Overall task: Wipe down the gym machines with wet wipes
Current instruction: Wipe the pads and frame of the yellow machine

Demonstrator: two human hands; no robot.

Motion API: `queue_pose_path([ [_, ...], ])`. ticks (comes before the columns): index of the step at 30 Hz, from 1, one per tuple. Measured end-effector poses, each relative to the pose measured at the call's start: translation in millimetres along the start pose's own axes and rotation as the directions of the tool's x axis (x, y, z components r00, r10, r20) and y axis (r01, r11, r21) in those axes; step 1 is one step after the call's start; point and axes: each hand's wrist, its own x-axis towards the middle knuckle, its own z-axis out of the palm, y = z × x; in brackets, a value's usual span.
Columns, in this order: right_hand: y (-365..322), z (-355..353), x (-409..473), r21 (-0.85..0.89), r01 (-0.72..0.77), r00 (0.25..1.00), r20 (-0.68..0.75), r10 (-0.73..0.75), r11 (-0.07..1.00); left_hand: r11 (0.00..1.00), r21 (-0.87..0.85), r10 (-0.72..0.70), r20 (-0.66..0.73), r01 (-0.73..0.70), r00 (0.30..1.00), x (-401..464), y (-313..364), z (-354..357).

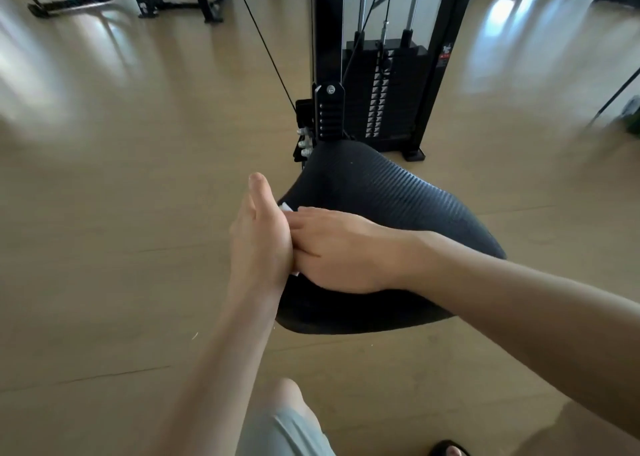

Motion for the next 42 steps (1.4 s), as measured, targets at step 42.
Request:
queue_pose_path([
  [42, 108.8, -35.1, -45.0, -0.025, -0.567, 0.821, -0.092, 0.563, 0.823, 0.955, 0.288, 0.053, 0.049, -0.064, 0.997, -10.8, 2.8, 2.1],
])
